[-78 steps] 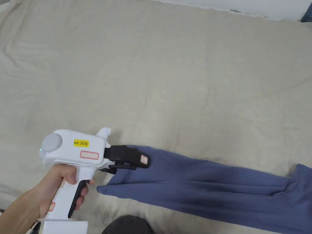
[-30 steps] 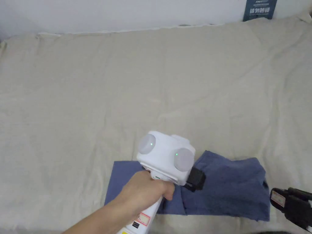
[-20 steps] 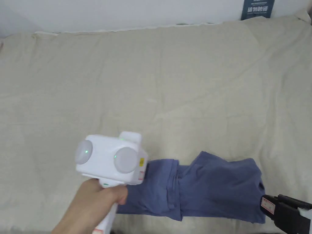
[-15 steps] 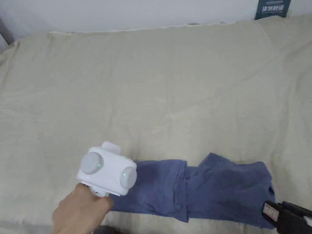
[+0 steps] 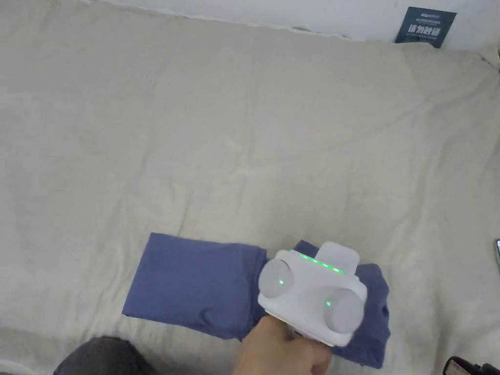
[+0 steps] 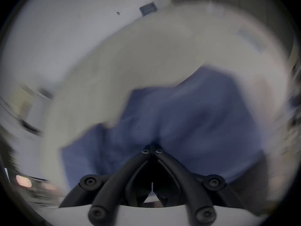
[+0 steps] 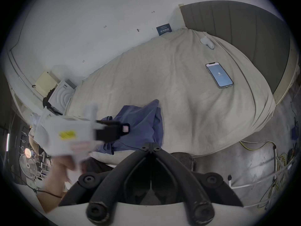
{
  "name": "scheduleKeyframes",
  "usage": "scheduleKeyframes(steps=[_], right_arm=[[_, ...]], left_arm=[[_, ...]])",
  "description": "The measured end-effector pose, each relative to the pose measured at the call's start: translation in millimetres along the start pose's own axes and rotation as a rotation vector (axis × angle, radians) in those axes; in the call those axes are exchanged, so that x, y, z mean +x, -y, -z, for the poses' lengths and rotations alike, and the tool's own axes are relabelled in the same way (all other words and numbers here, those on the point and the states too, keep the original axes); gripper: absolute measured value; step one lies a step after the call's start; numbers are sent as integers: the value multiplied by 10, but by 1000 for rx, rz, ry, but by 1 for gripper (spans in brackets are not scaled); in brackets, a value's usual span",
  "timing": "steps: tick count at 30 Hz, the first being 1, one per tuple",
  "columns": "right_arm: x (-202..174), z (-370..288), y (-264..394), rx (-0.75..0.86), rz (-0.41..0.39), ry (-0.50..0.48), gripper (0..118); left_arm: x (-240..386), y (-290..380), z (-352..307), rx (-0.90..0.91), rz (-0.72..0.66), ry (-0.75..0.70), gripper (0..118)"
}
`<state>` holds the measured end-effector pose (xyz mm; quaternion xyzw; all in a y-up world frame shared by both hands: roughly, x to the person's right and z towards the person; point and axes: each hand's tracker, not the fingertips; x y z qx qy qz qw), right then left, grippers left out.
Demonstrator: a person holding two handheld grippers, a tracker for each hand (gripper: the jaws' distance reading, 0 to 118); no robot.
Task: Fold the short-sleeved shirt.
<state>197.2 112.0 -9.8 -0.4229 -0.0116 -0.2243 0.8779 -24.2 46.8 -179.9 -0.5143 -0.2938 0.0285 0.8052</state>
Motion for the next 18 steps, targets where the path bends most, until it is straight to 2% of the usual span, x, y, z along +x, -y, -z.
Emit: scheduleKeyframes(steps=[2, 5, 7, 10, 12, 13, 15, 16, 17, 18], right_arm=[[-90, 47, 12, 2, -12, -14, 0], [-295, 171, 25, -12, -29, -82, 0], [-443, 265, 45, -19, -55, -110, 0], [-623, 411, 42, -43, -85, -127, 0], [-741, 485, 25, -57, -96, -128, 0], [-793, 520, 14, -67, -107, -123, 0], [-862, 575, 0, -71, -114, -113, 0], [-892, 602, -11, -77, -113, -107, 0], [-912, 614, -15, -80, -111, -106, 0], [-939, 621, -17, -82, -108, -104, 0]], left_arm=[[-437, -135, -266, -69, 19, 70, 0], [-1268, -68, -761, -53, 16, -33, 0], [-1944, 64, -1008, -46, -69, -96, 0], [-2758, 339, -1207, -25, -264, -34, 0], [-3065, 496, -1263, 16, -364, -15, 0], [-3174, 554, -1235, 19, -375, 18, 17], [-3184, 627, -1173, 19, -380, 14, 103], [-3223, 655, -1100, 10, -387, 50, 118], [-3243, 678, -1024, -10, -398, 97, 114], [-3342, 674, -991, 108, -422, 162, 114]])
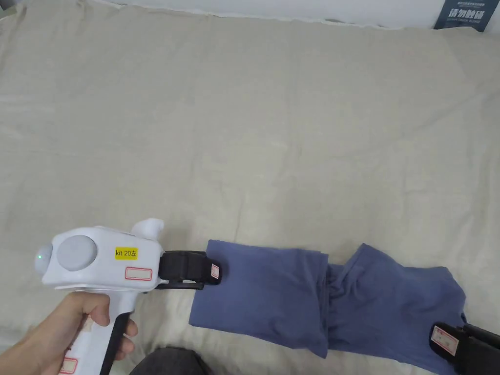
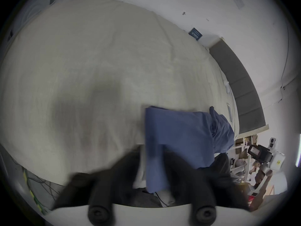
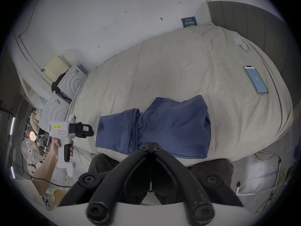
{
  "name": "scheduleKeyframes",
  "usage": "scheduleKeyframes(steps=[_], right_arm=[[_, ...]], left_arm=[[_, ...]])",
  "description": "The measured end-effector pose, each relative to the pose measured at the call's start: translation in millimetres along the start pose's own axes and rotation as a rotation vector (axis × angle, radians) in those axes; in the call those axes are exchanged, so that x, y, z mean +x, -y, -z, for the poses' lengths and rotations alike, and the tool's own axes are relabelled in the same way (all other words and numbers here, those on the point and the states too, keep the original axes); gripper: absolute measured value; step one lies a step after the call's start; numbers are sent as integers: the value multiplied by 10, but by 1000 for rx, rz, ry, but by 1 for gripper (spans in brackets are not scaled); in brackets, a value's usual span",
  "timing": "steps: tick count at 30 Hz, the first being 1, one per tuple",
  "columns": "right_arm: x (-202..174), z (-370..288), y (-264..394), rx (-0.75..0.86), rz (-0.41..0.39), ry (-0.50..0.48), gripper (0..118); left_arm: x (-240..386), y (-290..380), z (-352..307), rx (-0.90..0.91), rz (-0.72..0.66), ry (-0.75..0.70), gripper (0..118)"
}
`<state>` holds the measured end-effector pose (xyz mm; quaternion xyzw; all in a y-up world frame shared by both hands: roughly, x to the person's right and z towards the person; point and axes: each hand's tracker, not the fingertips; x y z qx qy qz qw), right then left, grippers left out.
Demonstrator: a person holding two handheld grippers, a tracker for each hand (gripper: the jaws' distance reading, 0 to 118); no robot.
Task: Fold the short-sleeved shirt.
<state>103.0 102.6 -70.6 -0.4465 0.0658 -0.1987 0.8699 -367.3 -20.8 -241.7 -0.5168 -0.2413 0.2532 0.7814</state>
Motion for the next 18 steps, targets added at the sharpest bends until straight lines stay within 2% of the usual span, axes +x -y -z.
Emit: scheduleKeyframes(steps=[1, 3, 4, 7, 8, 9, 10, 12, 13, 14, 15, 16, 17, 18], right_arm=[[-37, -4, -5, -1, 0, 2, 0], [-74, 2, -8, -2, -3, 5, 0], [-90, 10, -13, -8, -3, 17, 0], [-109, 12, -21, -14, -14, 31, 0], [-106, 8, -19, -13, -13, 34, 0], [-100, 9, -21, -14, -11, 32, 0], [-99, 16, -23, -17, -7, 32, 0], [-99, 35, -24, -19, 1, 32, 0], [-97, 38, -25, -21, 2, 32, 0], [-101, 36, -20, -22, 0, 32, 0], [-109, 30, -12, -21, -1, 31, 0], [-111, 25, -8, -20, -1, 28, 0], [-103, 18, -6, -21, -1, 24, 0], [-101, 9, -4, -21, -1, 22, 0]], left_arm=[[-36, 20, 66, -97, -7, 36, 114], [-89, -6, 191, -106, -56, 81, 114], [217, 102, 54, -95, -56, 96, 114], [319, 106, 8, -73, -124, 221, 114], [20, 19, 131, -82, -175, 317, 111], [22, 14, 188, -98, -203, 332, 104], [37, 21, 256, -112, -184, 282, 95], [86, 81, 327, -123, -160, 290, 90], [110, 84, 341, -127, -191, 353, 89], [123, 77, 352, -135, -218, 370, 84], [148, 78, 357, -137, -220, 347, 66], [-252, -84, 473, -139, -184, 286, 11], [-326, -141, 490, -122, -124, 164, 11], [-422, -177, 480, -122, -118, 148, 11]])
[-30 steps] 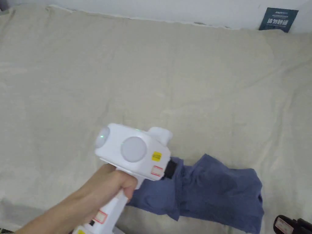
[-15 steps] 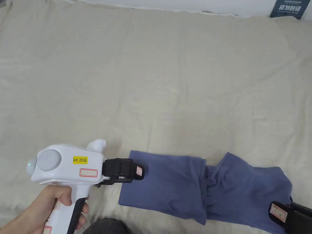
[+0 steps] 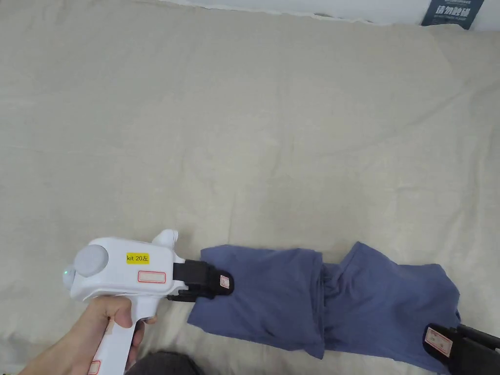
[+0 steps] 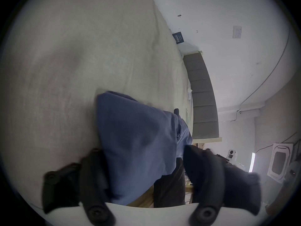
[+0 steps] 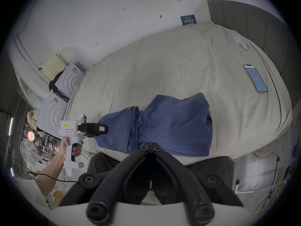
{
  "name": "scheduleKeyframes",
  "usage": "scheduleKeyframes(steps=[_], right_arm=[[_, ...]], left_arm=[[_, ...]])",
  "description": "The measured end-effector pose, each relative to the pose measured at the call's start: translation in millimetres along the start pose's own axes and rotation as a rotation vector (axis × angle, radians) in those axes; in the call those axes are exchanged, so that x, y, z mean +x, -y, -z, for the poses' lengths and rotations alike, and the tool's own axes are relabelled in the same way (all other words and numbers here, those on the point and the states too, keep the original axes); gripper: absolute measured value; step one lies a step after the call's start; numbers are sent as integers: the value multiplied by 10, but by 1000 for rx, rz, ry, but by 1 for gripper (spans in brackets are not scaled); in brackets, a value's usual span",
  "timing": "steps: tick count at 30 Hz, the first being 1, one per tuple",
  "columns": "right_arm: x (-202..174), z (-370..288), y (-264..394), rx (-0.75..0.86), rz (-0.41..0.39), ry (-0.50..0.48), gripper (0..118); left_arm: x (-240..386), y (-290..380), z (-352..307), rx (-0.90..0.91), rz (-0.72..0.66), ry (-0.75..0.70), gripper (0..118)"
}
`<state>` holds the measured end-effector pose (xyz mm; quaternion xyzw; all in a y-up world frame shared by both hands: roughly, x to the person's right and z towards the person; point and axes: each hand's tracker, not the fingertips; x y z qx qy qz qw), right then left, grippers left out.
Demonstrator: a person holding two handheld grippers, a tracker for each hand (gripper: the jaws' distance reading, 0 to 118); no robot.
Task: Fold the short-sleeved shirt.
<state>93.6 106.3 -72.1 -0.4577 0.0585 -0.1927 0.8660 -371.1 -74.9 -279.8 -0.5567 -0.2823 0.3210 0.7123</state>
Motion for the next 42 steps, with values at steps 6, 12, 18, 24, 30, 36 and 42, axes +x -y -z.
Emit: scheduleKeyframes(steps=[6, 12, 18, 24, 30, 36, 42], right_arm=[[76, -105, -18, 25, 15, 1, 0], [139, -166, -3, 47, 26, -17, 0], [223, -155, 27, 46, 26, -43, 0], [313, -241, 86, 64, 42, -68, 0], [486, -458, 153, 101, 62, -74, 0], [660, -600, 208, 150, 104, -67, 0], [903, -654, 239, 157, 167, -40, 0]], left_arm=[[276, 344, -126, 20, -55, 55, 11], [359, 474, -567, 51, -66, -76, 11], [517, 538, -925, 110, -53, -233, 11], [1393, 631, -813, 104, 112, -513, 11], [2437, 809, -393, 46, 337, -610, 11], [3180, 1043, 602, -48, 566, -733, 11], [3355, 1415, 1991, -117, 670, -638, 113]])
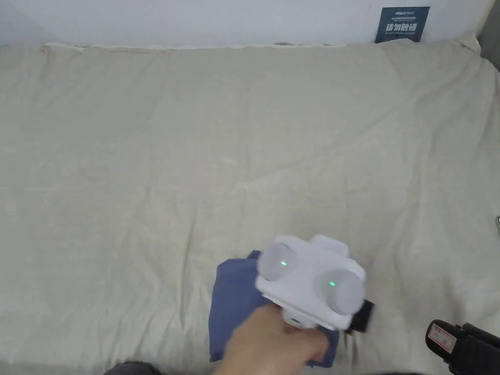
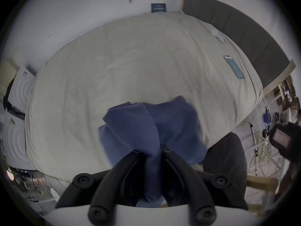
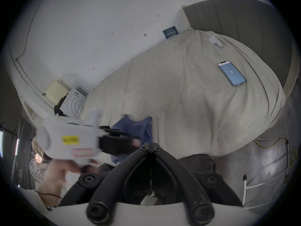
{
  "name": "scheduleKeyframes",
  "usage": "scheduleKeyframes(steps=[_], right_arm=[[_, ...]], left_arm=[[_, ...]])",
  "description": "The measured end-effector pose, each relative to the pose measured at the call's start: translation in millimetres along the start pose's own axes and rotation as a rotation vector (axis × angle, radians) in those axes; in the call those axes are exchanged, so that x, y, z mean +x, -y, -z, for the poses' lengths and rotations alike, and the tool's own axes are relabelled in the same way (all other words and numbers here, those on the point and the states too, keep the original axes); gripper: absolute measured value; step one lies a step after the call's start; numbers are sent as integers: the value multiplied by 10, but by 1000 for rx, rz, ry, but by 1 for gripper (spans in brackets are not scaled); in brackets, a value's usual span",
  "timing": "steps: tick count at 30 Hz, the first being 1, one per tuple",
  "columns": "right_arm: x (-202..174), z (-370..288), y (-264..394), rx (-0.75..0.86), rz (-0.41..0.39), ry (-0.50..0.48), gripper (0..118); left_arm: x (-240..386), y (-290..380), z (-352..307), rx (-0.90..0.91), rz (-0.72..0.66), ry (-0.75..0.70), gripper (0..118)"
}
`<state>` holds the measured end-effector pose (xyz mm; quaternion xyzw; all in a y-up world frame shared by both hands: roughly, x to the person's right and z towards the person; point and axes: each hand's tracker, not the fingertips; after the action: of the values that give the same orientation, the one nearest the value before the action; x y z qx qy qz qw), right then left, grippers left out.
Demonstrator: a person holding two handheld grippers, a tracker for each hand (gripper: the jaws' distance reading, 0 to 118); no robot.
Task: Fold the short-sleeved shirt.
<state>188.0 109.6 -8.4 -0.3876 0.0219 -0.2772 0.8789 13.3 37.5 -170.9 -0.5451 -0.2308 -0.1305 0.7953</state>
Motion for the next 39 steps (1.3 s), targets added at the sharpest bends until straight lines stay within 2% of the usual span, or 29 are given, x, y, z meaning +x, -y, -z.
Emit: scheduleKeyframes(steps=[1, 4, 6, 8, 9, 10, 11, 12, 14, 18, 21, 23, 25, 27, 29, 31, 33, 35, 36, 39], right_arm=[[35, -11, -13, -1, 12, 11, 0], [94, -83, -55, 8, 27, 30, 0], [126, -100, -81, 17, 26, 29, 0], [136, -55, -115, 13, 26, 26, 0], [122, -19, -125, 6, 20, 25, 0], [112, 11, -127, -1, 11, 22, 0], [103, 43, -123, -10, -1, 21, 0], [101, 72, -115, -17, -8, 16, 0], [140, 133, -104, -33, -9, 5, 0], [159, 124, -69, -45, 3, -2, 0], [217, 26, -50, -37, 15, 7, 0], [284, -41, -63, -30, 25, 25, 0], [350, -92, -83, -23, 28, 54, 0], [459, -144, -106, -9, 111, 28, 0], [504, -167, -129, -6, 119, 40, 0], [502, -175, -147, 1, 108, 72, 0], [446, -153, -185, -2, 92, 84, 0], [400, -99, -224, -30, 63, 73, 0], [359, -48, -241, -42, 35, 64, 0], [165, 276, -332, -124, -92, 46, 0]], left_arm=[[113, 14, 139, 49, -1, 114, 113], [101, -27, 69, 0, -130, 65, 109], [-153, 31, -209, 58, -207, 218, 109], [-487, 130, -492, 1, -265, 178, 106], [-682, 243, -677, 34, -267, 122, 93], [-820, 346, -802, 75, -260, 55, 55], [-956, 472, -894, 97, -234, -95, 14], [-1067, 598, -925, 113, -223, -312, 0], [-1202, 698, -784, 30, -132, -550, 0], [-1302, 703, -204, -151, -64, -714, 0], [-899, 626, 136, -187, 6, -672, 0], [-403, 506, 293, -138, 96, -622, 0], [110, 460, 354, -90, 220, -722, 0], [487, 317, 360, -11, 258, -595, 0], [812, 231, 323, 23, 316, -613, 0], [941, 135, 263, 84, 291, -430, 0], [1007, 58, 212, 105, 268, -333, 0], [822, 47, 102, 134, 211, -163, 0], [647, 18, 47, 119, 129, -58, 0], [-187, 93, -212, 99, -71, 229, 0]])
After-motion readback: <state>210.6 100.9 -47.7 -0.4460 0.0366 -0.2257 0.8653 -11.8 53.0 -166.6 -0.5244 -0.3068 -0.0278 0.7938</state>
